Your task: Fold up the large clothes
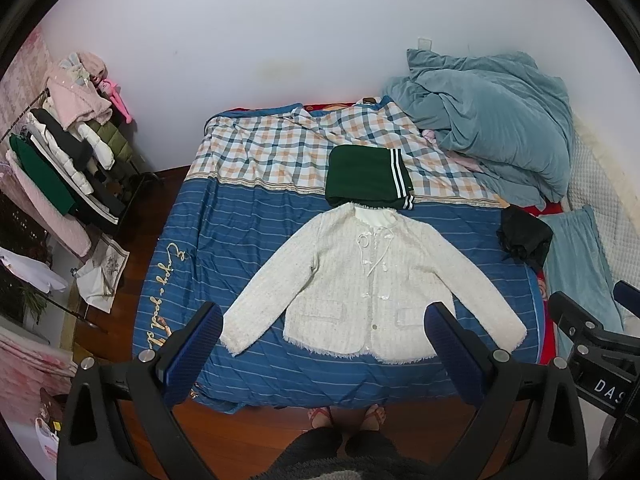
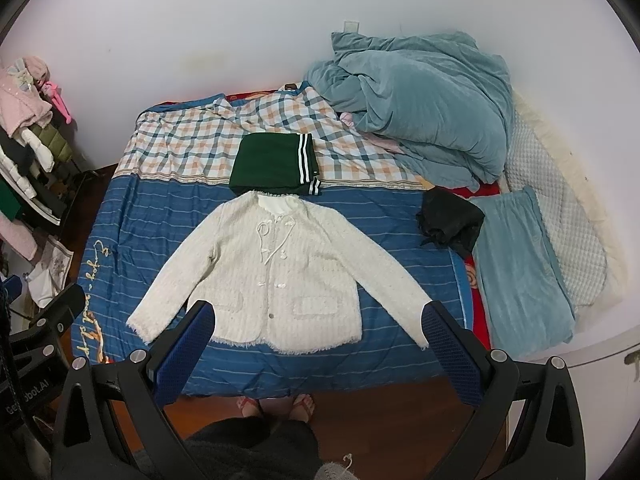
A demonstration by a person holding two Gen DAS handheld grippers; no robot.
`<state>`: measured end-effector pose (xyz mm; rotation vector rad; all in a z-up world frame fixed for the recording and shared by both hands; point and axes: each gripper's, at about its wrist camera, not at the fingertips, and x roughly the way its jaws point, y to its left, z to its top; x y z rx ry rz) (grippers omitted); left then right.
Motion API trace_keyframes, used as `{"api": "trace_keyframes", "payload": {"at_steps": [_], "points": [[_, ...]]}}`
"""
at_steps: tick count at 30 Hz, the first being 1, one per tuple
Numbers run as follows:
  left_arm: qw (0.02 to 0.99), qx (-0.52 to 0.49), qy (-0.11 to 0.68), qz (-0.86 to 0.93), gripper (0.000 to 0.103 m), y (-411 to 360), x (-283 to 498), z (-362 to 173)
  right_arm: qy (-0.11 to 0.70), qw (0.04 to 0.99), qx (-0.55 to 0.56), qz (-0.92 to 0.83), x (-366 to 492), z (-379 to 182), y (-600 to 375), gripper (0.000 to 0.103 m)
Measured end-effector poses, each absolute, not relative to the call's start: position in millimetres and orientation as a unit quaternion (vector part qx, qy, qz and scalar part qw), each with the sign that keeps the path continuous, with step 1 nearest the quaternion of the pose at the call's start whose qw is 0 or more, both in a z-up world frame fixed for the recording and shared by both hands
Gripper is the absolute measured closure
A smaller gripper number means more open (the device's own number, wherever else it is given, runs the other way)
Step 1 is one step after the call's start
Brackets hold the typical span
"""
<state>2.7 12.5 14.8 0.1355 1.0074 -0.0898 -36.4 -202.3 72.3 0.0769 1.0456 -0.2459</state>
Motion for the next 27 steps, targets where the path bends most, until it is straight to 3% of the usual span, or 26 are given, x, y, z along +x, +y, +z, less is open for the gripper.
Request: {"api": "trace_keyframes", "payload": {"at_steps": [27], "points": [[0.876, 0.059, 0.477, -0.042, 0.000, -5.4, 8.1, 26.7, 0.495, 0.860, 0.032, -0.116, -34.5, 82.5, -203.9, 0.000]]}}
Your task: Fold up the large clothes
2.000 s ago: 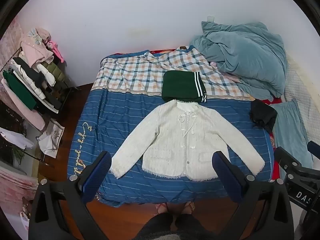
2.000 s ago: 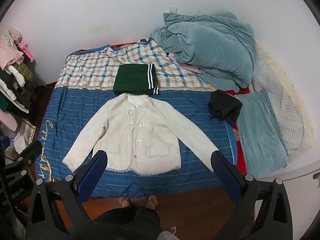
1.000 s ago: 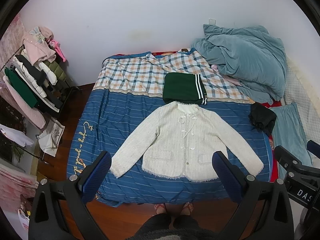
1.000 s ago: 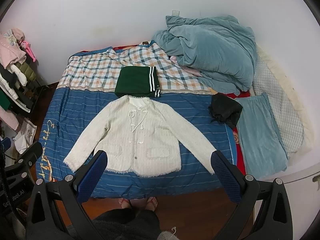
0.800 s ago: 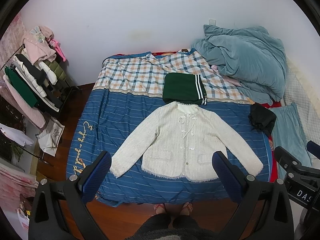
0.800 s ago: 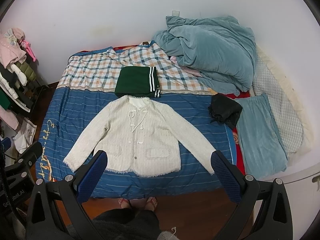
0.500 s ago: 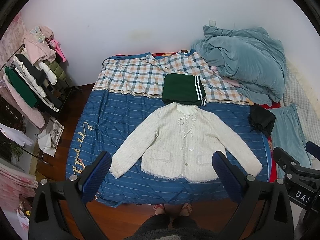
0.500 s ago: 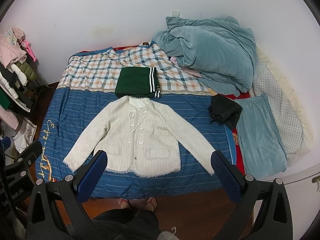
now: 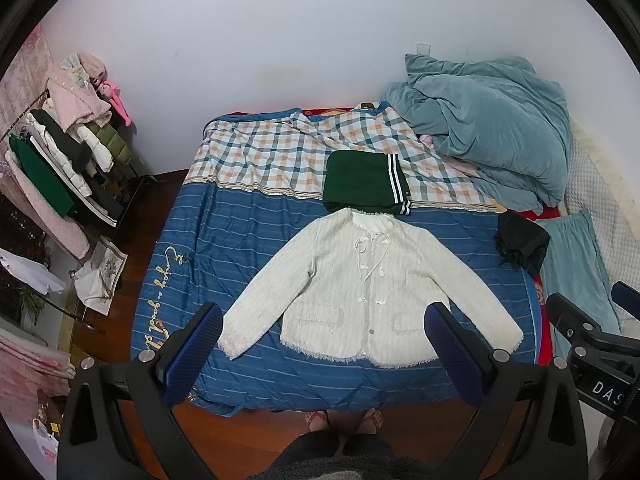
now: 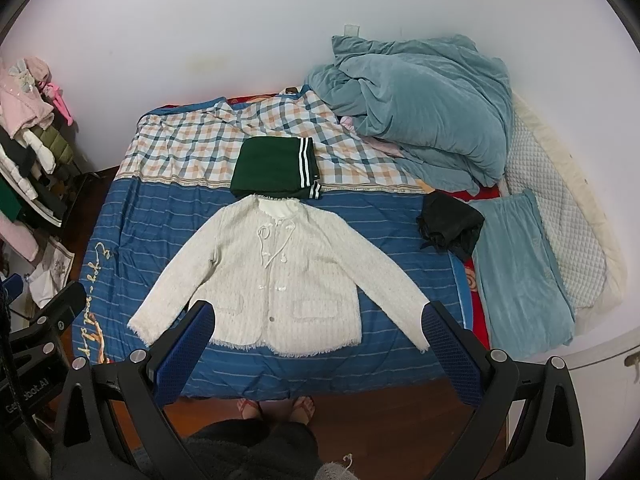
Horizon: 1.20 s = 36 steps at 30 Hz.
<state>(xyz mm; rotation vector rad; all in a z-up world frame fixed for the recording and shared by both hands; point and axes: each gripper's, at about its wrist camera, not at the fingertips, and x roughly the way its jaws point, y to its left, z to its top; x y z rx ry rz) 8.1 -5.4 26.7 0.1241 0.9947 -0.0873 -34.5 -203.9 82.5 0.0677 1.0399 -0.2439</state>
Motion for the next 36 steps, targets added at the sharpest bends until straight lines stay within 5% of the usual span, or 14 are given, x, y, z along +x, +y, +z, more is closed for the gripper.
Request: {"api": "trace_keyframes", "payload": {"at_steps": [36], "points": [[0.878, 0.054, 0.473, -0.046, 0.000, -5.9, 6.6, 22.5, 0.492, 0.862, 0.030, -0.118, -29.9, 92.3, -204.5, 0.000]]}}
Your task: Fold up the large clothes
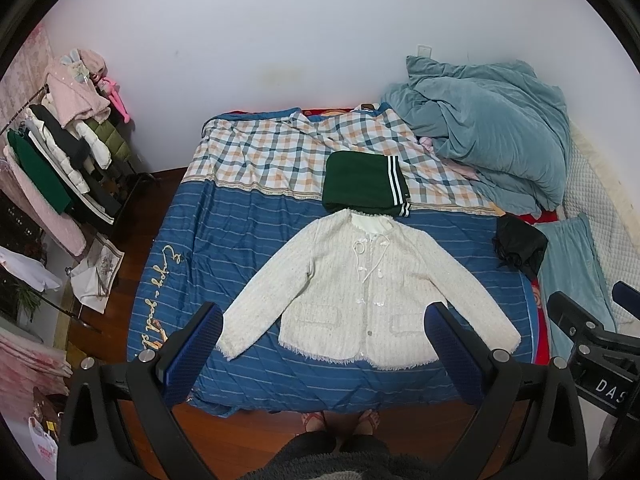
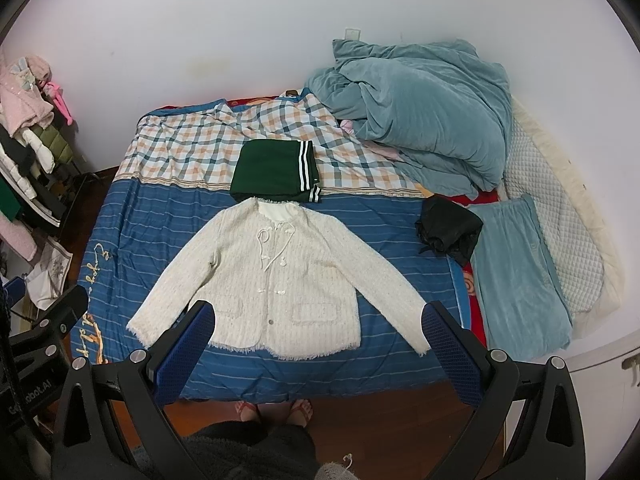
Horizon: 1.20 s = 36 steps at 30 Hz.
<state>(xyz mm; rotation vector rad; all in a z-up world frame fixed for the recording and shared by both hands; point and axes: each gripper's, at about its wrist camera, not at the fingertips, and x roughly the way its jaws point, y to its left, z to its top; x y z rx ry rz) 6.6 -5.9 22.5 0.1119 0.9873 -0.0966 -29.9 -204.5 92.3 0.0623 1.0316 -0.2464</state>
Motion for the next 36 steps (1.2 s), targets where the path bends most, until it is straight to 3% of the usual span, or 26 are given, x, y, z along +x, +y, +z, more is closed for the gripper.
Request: {"api": "trace_keyframes", "payload": {"at_steps": [9, 14, 20, 22, 24, 29, 36], "points": [[0.895, 0.071, 0.439, -0.036, 0.000, -4.5, 38.7, 5.6, 0.481, 0.865, 0.071, -0.127, -21.4, 83.9, -214.1, 0.000], [0.907, 0.104, 0.408, -0.005, 0.000, -9.4, 82.3, -46.3, 0.468, 0.855, 0.164, -0.153, -13.6, 30.0, -256.0, 0.000], [0.877, 0.107, 0.469, 0.008, 0.000, -34.1, 145.4, -143.4, 0.498, 0.781, 0.265, -0.268, -24.9, -114.9, -364.8, 0.003], [0.868, 0.116, 0.483, 0.022, 0.000, -47.2, 160.0, -175.2, 0.516, 0.742, 0.320, -0.285, -32.1, -179.1, -405.5, 0.017], [0.858, 0.125, 0.497, 0.037, 0.000, -63.1, 177.2, -212.0, 0.521, 0.705, 0.386, -0.288, -40.5, -245.2, -442.2, 0.020], [0.828, 0.138, 0.539, 0.063, 0.000, -92.9, 209.1, -296.4, 0.468, 0.633, 0.534, -0.308, -67.9, -402.5, -525.2, 0.019], [0.788, 0.171, 0.584, 0.090, 0.000, -120.6, 243.2, -413.2, 0.379, 0.557, 0.637, -0.375, -94.3, -561.0, -594.0, 0.019]]}}
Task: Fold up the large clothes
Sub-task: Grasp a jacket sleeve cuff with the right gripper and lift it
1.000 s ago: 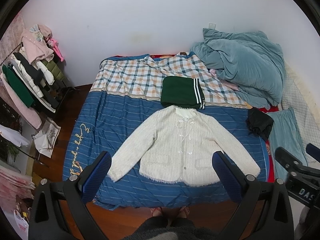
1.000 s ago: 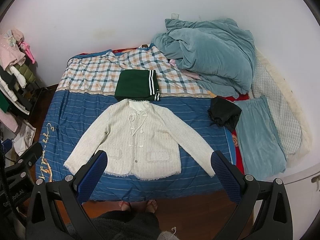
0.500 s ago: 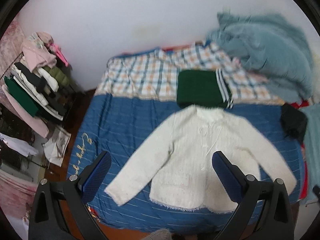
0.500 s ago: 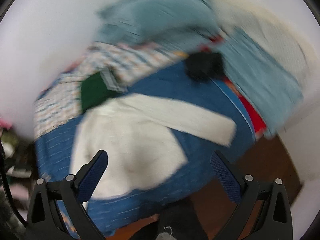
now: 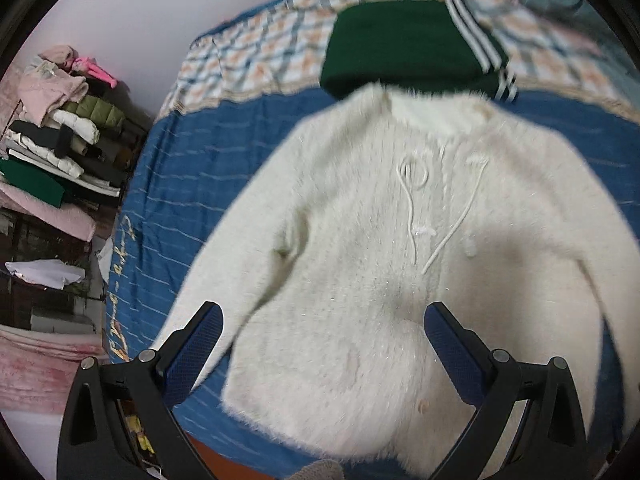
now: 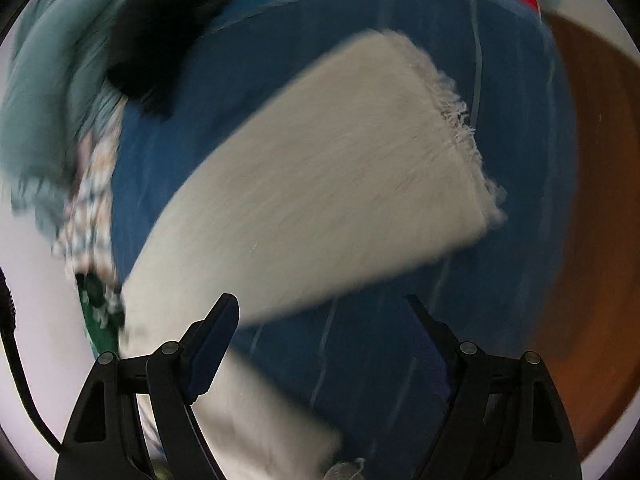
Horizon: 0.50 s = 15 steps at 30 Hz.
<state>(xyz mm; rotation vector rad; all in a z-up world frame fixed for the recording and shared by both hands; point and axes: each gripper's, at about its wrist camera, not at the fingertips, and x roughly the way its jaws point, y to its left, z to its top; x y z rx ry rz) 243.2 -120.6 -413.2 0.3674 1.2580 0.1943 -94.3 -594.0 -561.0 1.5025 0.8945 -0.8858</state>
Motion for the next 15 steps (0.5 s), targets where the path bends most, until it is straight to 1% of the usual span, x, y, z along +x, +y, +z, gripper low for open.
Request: {"api": "trace_keyframes", "payload": {"at_steps": [2, 6, 8, 9, 10, 11, 12, 13, 15], "points": [[0.778, 0.168, 0.597, 0.097, 0.000, -123.4, 251.2, -439.1, 0.350, 0.548, 0.653, -0.389, -99.4, -582.9, -604.8, 0.018], [0.773, 0.156, 0.608, 0.096, 0.000, -126.0, 263.0, -475.3, 0.297, 0.524, 0.660, -0.448, -100.8, -586.3, -610.7, 0.018], [0.777, 0.156, 0.604, 0.091, 0.000, -130.1, 267.5, -489.1, 0.271, 0.524, 0.654, -0.473, -98.9, -578.6, -606.2, 0.024], [0.778, 0.158, 0.601, 0.087, 0.000, -128.5, 268.9, -496.2, 0.257, 0.528, 0.647, -0.487, -98.4, -574.3, -604.4, 0.035], [0.780, 0.157, 0.600, 0.085, 0.000, -128.4, 270.9, -500.7, 0.253, 0.532, 0.638, -0.496, -95.9, -570.0, -603.0, 0.049], [0.782, 0.157, 0.598, 0.084, 0.000, -126.8, 272.0, -504.5, 0.247, 0.544, 0.625, -0.502, -93.0, -567.0, -601.6, 0.058], [0.783, 0.154, 0.597, 0.084, 0.000, -124.6, 272.9, -507.3, 0.250, 0.553, 0.616, -0.503, -89.2, -563.8, -601.6, 0.075], [0.785, 0.150, 0.595, 0.084, 0.000, -120.7, 273.3, -508.5, 0.254, 0.564, 0.607, -0.500, -81.6, -557.1, -603.8, 0.087], [0.788, 0.139, 0.593, 0.088, 0.000, -107.8, 273.4, -507.6, 0.261, 0.592, 0.584, -0.491, -69.4, -539.7, -605.2, 0.090]]}}
